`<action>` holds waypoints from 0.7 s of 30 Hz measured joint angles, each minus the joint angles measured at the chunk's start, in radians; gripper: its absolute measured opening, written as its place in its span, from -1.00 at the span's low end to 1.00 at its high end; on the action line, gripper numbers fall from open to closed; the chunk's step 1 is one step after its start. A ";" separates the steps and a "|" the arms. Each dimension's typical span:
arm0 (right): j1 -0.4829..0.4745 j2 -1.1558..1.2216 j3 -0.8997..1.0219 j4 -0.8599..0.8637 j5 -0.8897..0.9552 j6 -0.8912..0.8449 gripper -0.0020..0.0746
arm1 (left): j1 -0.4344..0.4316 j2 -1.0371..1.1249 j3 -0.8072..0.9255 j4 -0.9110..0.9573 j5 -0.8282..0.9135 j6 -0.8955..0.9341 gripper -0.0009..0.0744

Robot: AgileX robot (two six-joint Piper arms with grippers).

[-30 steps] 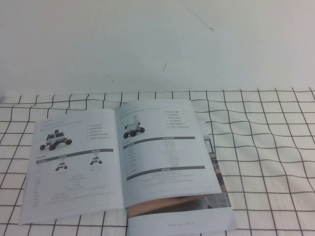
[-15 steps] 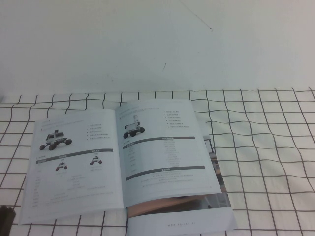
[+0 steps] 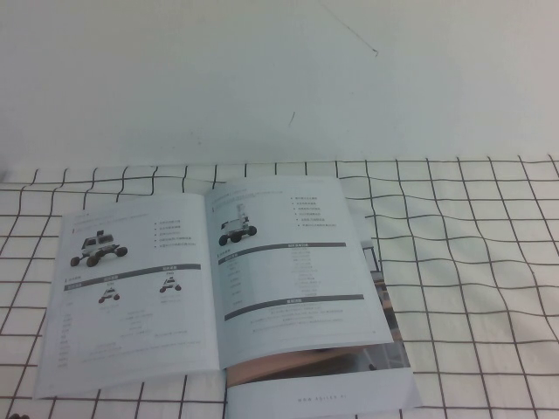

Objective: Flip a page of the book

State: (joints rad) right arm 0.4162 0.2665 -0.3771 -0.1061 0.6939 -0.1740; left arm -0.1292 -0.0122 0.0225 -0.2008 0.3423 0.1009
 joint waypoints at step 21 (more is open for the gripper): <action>0.000 0.000 0.000 0.000 0.000 0.000 -0.95 | 0.003 0.000 0.000 0.046 -0.003 -0.017 -0.98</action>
State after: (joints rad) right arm 0.4162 0.2665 -0.3771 -0.1061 0.6939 -0.1740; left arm -0.1261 -0.0122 0.0225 -0.1547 0.3389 0.0843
